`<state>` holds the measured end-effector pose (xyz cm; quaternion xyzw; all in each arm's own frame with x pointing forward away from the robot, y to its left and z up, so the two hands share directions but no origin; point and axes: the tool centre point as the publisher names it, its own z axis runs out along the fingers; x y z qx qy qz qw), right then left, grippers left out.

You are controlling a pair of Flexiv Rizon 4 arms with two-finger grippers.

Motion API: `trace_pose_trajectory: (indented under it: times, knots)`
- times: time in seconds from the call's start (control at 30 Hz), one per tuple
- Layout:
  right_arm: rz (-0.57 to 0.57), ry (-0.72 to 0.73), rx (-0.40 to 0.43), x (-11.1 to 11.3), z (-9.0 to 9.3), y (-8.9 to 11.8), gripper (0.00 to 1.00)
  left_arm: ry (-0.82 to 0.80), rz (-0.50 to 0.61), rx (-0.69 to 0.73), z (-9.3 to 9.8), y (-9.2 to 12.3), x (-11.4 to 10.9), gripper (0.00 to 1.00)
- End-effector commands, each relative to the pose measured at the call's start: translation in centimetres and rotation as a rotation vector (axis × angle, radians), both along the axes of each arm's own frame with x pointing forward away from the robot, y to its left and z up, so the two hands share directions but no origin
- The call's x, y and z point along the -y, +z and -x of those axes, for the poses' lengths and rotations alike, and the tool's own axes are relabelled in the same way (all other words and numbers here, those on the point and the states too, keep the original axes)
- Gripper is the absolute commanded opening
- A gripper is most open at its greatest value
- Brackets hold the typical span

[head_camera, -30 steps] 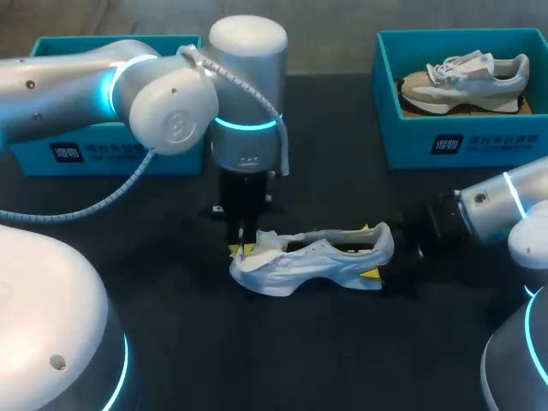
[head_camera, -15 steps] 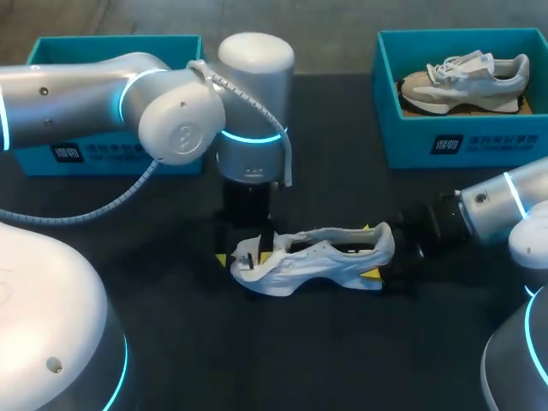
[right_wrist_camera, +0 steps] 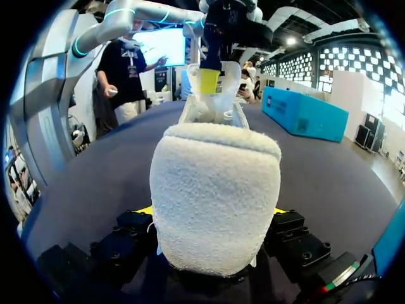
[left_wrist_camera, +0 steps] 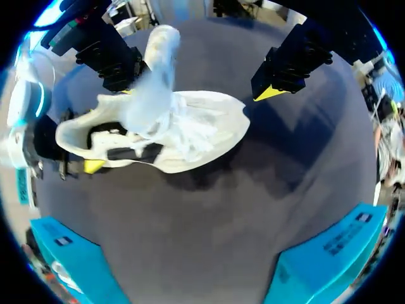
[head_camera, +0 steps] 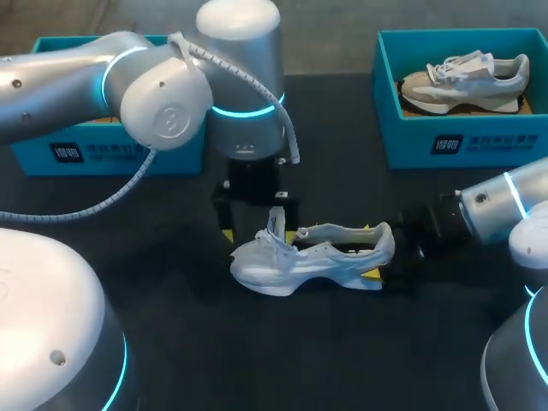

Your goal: Take the shoe out of the shoebox, open the shoe tongue, remove and reinsert the insole, then place the shoe into the shoebox

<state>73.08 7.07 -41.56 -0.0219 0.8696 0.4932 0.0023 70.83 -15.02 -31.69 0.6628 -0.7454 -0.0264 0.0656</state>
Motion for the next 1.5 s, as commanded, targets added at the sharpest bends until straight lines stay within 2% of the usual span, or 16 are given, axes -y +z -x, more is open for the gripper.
trace_pose_trajectory:
  times: [0.03,0.1,0.2,0.27,0.47,0.6,1.17,1.37,1.4,1.43,1.47,1.5]
  knots:
    - [0.003,-0.001,0.001,0.0,-0.1,-0.7,0.0,-0.099,0.048,0.017,-0.5,1.5,0.8,1.0]
    - [0.003,-0.001,0.001,0.0,-0.1,-0.7,0.0,-0.22,0.12,0.014,-0.5,2.4,1.6,1.0]
    - [0.003,-0.001,0.001,0.0,-0.1,-0.7,0.0,-0.494,0.165,-0.024,-0.4,4.0,2.7,1.0]
    - [0.003,-0.001,0.001,0.0,-0.1,-0.7,0.0,-0.613,0.181,-0.039,-0.4,4.9,3.2,1.0]
    - [0.003,-0.001,0.001,0.0,-0.1,-0.7,0.0,-1.1,0.112,-0.102,0.3,7.4,4.0,1.0]
    - [0.003,-0.001,0.001,0.0,-0.1,-0.7,0.0,-1.295,0.015,-0.122,0.6,8.3,4.2,1.0]
    - [0.003,-0.001,0.001,0.0,-0.1,-0.7,0.0,-1.311,0.019,-0.115,0.5,8.6,4.4,1.0]
    - [0.003,-0.001,0.001,0.0,-0.1,-0.7,0.0,-1.457,0.065,0.0,0.3,8.6,6.4,1.0]
    - [0.003,-0.001,0.001,0.0,-0.1,-0.7,0.0,-1.462,0.06,0.01,0.2,8.6,6.7,0.88]
    - [0.003,-0.001,0.001,0.0,-0.1,-0.7,0.0,-1.479,0.056,0.024,0.0,8.6,7.0,0.5]
    - [0.003,-0.001,0.001,0.0,-0.1,-0.7,0.0,-1.49,0.062,0.038,0.0,8.6,7.2,0.35]
    - [0.003,-0.001,0.001,0.0,-0.1,-0.7,0.0,-1.492,0.065,0.054,-0.2,8.6,7.5,0.16]
